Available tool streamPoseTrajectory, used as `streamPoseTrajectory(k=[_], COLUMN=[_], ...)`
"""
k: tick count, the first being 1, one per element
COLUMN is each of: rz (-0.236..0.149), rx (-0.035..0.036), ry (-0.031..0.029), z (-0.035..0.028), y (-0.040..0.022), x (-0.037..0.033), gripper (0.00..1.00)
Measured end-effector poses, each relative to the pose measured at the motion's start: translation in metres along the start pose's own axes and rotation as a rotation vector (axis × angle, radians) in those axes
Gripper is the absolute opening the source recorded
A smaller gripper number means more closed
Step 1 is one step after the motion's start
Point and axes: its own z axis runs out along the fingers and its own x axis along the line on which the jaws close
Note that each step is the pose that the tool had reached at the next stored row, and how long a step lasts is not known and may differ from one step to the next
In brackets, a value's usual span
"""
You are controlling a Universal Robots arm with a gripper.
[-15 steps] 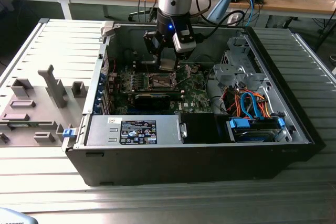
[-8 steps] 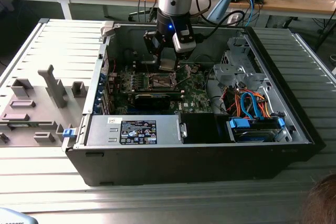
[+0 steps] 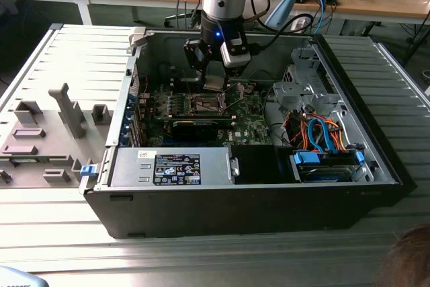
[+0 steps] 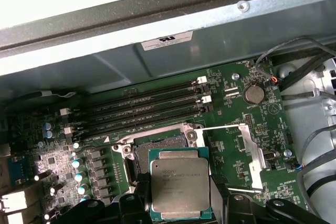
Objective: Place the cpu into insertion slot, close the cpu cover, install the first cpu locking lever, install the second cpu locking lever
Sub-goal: 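Place the cpu into insertion slot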
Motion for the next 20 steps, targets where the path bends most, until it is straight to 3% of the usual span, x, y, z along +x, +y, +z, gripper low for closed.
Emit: streamPoseTrajectory(k=[20], rz=[0.023], rx=[-0.0004], ry=[-0.0011], z=[0.0007], y=[0.0], x=[0.0], gripper=[0.55])
